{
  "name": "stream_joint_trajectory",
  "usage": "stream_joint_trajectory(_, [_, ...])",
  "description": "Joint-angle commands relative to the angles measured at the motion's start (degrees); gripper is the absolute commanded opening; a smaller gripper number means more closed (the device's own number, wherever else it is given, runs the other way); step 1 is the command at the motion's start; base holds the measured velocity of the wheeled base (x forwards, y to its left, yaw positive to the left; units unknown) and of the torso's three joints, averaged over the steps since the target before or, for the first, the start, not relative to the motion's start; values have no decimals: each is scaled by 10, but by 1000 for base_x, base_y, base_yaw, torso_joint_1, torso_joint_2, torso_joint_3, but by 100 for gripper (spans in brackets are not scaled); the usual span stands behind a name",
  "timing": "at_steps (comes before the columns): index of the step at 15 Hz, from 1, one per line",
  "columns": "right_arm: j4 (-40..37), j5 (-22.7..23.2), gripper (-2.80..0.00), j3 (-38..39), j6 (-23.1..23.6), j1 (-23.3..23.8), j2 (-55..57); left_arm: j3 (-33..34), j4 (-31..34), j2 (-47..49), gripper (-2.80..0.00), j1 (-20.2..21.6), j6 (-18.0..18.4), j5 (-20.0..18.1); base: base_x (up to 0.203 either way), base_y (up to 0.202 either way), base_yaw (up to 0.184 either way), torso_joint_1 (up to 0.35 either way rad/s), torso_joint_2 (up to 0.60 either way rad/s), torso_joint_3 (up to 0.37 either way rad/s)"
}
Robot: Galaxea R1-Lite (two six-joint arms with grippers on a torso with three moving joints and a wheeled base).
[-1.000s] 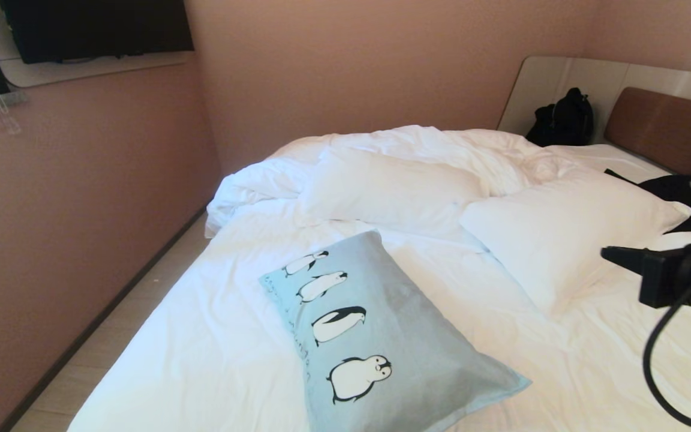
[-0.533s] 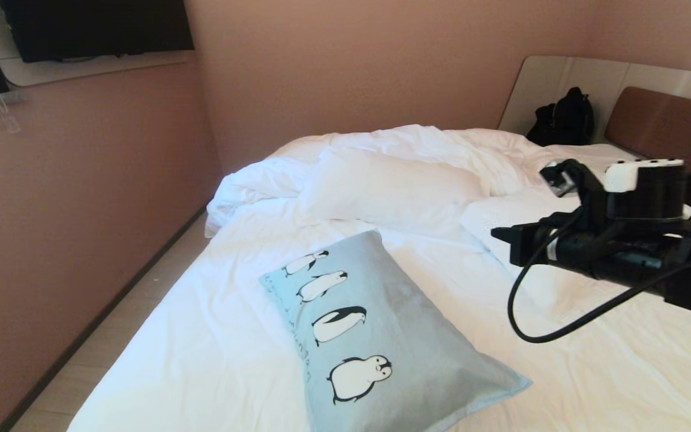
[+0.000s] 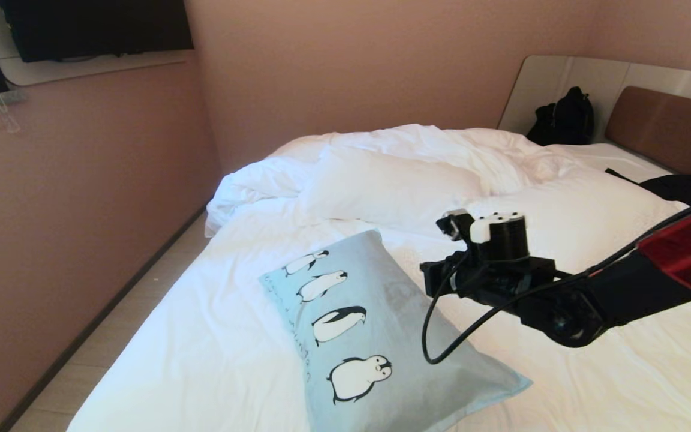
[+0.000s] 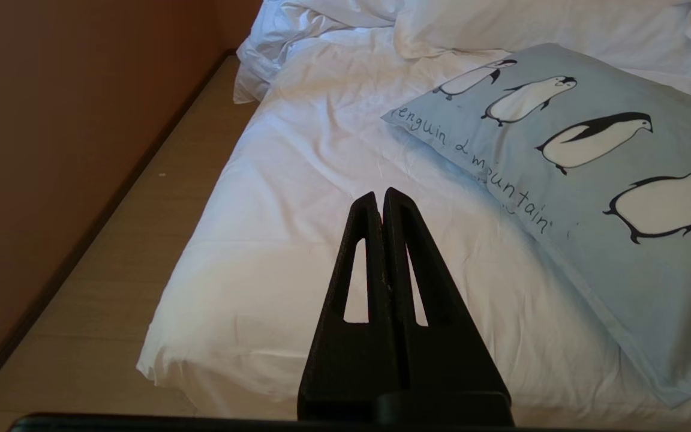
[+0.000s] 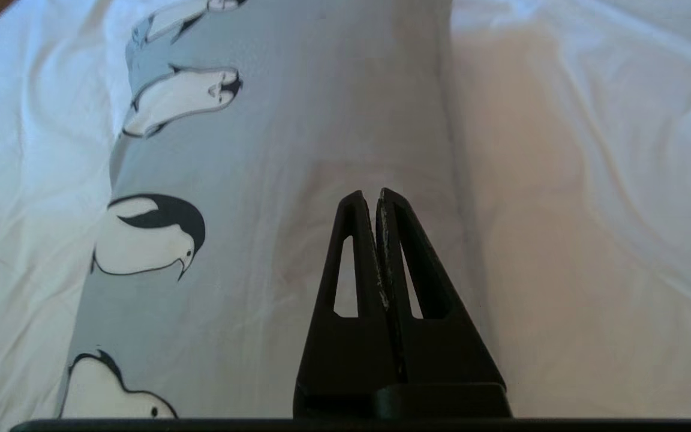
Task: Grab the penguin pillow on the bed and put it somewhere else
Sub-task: Pick up the pillow
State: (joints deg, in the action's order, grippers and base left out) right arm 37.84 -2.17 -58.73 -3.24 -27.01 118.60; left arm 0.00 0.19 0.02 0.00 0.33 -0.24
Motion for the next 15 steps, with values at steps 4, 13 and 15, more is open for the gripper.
stream_joint_trajectory(4, [80,-56,-280,-8,-1,-31,76,0,0,0,-280,0,0,0,0,0,0,0,0,0])
stream_joint_trajectory(13, [78,-71,0,26,0,-86,66,0,0,0,-280,0,0,0,0,0,0,0,0,0])
stream_joint_trajectory(15, [79,-71,0,28,-2,-96,76,0,0,0,-280,0,0,0,0,0,0,0,0,0])
